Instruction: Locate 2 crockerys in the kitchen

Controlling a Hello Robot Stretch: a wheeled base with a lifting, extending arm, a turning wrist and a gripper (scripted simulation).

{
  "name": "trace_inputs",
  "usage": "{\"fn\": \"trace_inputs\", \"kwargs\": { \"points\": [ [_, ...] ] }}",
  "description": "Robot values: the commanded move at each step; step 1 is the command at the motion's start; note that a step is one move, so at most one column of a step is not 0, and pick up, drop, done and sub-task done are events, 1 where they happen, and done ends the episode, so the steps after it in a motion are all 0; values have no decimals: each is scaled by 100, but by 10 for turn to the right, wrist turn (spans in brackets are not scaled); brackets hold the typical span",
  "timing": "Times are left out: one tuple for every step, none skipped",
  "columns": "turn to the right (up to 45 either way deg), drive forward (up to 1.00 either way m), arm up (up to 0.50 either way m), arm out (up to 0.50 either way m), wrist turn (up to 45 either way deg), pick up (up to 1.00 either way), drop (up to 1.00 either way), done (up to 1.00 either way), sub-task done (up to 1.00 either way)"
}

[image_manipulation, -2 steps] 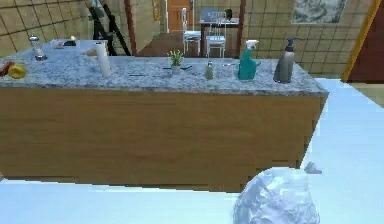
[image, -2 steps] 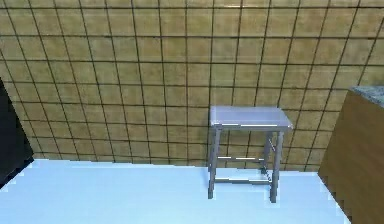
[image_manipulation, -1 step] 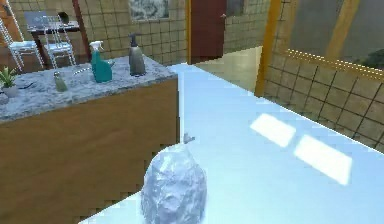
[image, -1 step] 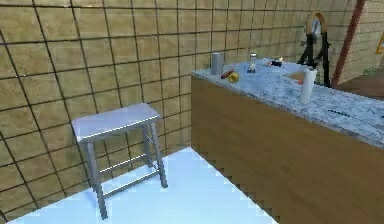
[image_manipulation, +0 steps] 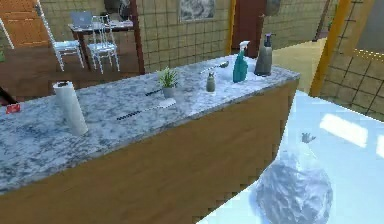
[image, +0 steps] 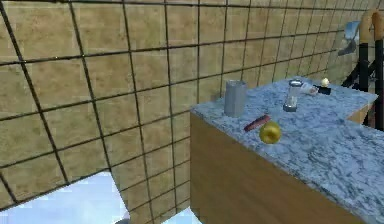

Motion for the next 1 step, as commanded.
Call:
{"fn": "trace_inputs", "kwargs": {
  "points": [
    [450, 0, 0, 0, 0, 0, 0, 0, 0]
  ]
}}
